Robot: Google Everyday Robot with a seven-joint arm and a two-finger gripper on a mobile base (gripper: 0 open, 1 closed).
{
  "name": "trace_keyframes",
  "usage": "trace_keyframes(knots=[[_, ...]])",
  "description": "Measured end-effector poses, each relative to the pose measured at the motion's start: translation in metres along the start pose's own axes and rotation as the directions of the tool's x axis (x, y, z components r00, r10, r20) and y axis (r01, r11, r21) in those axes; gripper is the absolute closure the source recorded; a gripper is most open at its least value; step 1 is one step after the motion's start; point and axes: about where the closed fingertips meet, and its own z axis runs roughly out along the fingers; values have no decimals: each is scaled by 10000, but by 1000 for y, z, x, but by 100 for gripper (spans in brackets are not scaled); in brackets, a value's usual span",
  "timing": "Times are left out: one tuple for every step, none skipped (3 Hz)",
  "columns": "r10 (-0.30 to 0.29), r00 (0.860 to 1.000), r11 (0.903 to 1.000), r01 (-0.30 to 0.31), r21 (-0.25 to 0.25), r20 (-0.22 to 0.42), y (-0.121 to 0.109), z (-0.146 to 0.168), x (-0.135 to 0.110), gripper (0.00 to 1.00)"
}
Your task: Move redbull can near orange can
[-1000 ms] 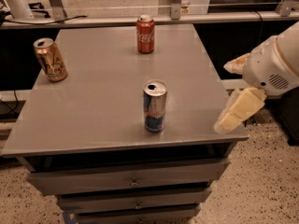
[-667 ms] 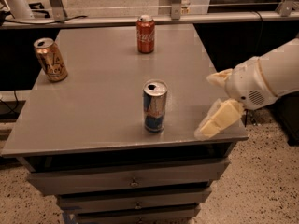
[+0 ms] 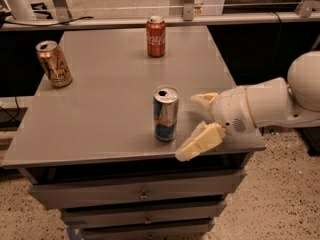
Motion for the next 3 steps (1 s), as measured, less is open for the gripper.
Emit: trace_keyframes(knots=[[-70,9930,9997,99,-239,1181,2,26,-20,0],[-190,9814,9989,267,-375,1908,3,46,-39,18],[-351,9741,9987,427,-295,2232,-1,49,-50,42]])
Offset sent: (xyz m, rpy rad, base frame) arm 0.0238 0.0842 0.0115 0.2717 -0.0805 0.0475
